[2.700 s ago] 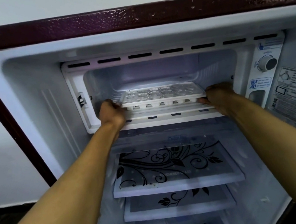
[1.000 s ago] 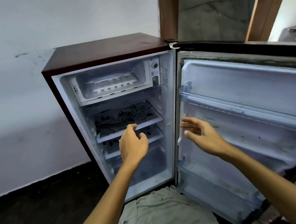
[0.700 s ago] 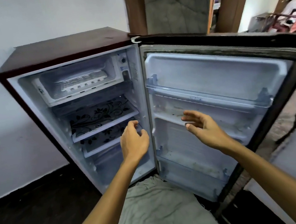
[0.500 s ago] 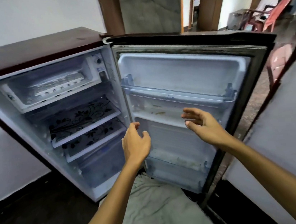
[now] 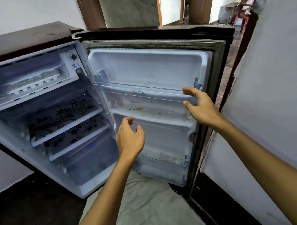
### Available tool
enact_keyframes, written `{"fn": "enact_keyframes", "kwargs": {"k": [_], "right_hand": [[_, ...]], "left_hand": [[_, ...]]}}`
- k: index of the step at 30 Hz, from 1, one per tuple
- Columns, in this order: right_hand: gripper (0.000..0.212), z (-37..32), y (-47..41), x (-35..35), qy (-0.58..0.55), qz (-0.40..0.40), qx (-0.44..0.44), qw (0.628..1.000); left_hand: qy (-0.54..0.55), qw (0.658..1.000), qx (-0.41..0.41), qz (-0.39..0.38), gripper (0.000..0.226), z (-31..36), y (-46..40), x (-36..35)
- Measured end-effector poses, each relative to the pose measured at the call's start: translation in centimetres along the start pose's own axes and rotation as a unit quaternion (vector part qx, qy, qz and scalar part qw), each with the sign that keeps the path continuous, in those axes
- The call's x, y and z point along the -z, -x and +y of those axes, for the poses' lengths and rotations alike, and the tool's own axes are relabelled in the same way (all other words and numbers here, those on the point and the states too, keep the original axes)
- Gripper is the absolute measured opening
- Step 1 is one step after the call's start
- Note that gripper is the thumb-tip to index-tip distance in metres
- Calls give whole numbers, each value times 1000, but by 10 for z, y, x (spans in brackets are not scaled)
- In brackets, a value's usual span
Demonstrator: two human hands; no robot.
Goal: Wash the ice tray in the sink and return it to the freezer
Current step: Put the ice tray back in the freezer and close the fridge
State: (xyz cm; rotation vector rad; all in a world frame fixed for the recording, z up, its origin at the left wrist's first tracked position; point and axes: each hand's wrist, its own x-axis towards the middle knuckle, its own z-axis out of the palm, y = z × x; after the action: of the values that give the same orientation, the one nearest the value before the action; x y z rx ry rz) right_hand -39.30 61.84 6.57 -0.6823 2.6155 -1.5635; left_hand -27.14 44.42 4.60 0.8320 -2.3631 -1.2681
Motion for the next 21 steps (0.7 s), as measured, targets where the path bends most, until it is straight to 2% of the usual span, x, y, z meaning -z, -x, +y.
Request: {"fn": "enact_keyframes", "kwargs": {"k": [5,12,21], "right_hand": [[46,11,-5,4,86,-7,22,996],[58,14,-10,3,267,-32,42,962],[52,5,-5,1,277,-15,42,960]], "left_hand": [[5,1000,0,2,38,9,5,-7],[9,1000,-4,10,38,17,12,-12],[10,1000,4,13,38,13,22,-13]]}}
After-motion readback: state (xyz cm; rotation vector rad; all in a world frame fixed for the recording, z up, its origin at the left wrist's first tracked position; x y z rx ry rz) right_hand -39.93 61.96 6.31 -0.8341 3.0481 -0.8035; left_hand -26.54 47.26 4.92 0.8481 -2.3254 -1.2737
